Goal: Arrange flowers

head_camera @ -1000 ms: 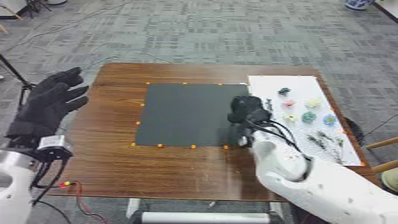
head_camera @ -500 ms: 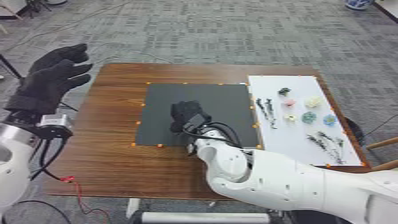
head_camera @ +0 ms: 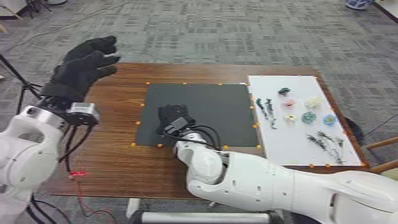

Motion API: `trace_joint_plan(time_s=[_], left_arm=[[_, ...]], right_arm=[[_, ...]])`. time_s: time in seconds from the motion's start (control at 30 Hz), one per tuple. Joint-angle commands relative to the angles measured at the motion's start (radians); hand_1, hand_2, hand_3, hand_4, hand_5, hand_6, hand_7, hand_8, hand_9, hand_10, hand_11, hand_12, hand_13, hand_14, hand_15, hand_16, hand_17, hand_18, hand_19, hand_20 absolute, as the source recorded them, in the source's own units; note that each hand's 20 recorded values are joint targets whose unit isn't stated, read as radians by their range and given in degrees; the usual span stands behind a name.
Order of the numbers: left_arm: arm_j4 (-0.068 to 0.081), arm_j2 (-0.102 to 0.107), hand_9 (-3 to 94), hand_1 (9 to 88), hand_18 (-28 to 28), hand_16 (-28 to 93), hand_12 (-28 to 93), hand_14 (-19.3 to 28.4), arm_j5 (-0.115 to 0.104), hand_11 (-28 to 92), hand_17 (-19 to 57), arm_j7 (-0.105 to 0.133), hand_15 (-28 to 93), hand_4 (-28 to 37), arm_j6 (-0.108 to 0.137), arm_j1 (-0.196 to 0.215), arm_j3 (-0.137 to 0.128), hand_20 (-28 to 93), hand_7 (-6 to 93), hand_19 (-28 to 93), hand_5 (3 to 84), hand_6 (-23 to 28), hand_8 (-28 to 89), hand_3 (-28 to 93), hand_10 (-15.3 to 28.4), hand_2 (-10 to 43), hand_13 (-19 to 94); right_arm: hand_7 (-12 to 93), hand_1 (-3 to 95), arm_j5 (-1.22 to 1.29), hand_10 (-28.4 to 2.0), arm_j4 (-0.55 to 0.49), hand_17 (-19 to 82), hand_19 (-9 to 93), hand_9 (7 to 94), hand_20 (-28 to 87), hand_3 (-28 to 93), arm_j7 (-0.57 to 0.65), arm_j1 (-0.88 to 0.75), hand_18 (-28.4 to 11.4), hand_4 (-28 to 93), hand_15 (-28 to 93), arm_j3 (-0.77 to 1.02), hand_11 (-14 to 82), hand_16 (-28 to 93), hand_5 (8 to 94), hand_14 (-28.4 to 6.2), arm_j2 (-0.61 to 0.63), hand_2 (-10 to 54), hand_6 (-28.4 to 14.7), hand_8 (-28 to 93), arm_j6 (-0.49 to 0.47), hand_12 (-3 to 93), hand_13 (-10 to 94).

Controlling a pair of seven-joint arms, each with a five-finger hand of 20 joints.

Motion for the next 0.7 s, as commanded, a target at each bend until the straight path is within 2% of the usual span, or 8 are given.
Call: trace_joint_plan(time_s=[0.03, 0.13, 0.27, 0.4, 0.7], left_arm=[[-0.002, -0.018, 15.6, 28.0, 19.4, -8, 13, 13.3, 0.006, 32, -9.1, -0.011, 48, -28.1, -0.034, -0.022, 0.003, 12, 30.9, 41, 23.0, 2.1, -14, 68, 10.4, -8.5, 10], [0.01, -0.02, 15.7, 28.1, 19.4, -8, 13, 13.3, 0.005, 32, -9.1, -0.016, 48, -28.2, -0.046, -0.053, 0.034, 12, 30.8, 41, 23.1, 2.1, -14, 68, 10.4, -8.5, 10], [0.011, -0.022, 15.7, 28.1, 19.4, -8, 13, 13.3, 0.006, 32, -9.1, -0.015, 48, -28.2, -0.051, -0.059, 0.041, 12, 30.7, 41, 23.1, 2.1, -14, 68, 10.4, -8.5, 10], [0.014, -0.024, 15.7, 28.1, 19.4, -8, 13, 13.3, 0.005, 32, -9.1, -0.019, 48, -28.2, -0.055, -0.06, 0.042, 12, 30.7, 41, 23.1, 2.1, -14, 68, 10.4, -8.5, 10], [0.031, -0.032, 15.7, 28.1, 19.4, -8, 13, 13.2, 0.003, 32, -9.1, -0.024, 48, -28.2, -0.07, -0.098, 0.074, 12, 30.7, 40, 23.2, 2.1, -14, 68, 10.3, -8.6, 10]], right_arm=[[59, 40.4, -0.04, -10.2, 0.031, 34, 75, 82.1, 33, 85, 0.007, -0.046, -17.8, -24, 83, 0.02, 65.2, 44, 77.2, -11.2, -0.038, -9.5, 0.4, 27, -0.038, 54.8, 75], [58, 40.4, -0.035, -10.0, 0.057, 34, 75, 82.2, 33, 85, 0.013, -0.048, -17.8, -24, 83, 0.015, 65.0, 44, 77.4, -11.2, -0.051, -9.5, 0.4, 27, -0.045, 54.9, 76], [58, 40.5, -0.034, -10.1, 0.066, 34, 75, 82.0, 33, 85, 0.009, -0.04, -17.6, -24, 83, -0.01, 64.7, 44, 77.2, -11.1, -0.055, -9.5, 0.5, 27, -0.029, 55.3, 75], [58, 40.7, -0.054, -9.9, 0.075, 34, 75, 82.1, 33, 84, -0.003, -0.063, -17.5, -25, 83, -0.002, 64.6, 44, 77.2, -11.0, -0.064, -9.5, 0.9, 27, -0.057, 55.3, 75], [58, 40.9, -0.065, -9.5, 0.131, 34, 75, 82.0, 33, 85, -0.009, -0.104, -17.4, -27, 82, 0.016, 64.4, 44, 77.0, -10.6, -0.085, -9.5, 1.4, 26, -0.094, 55.2, 76]])
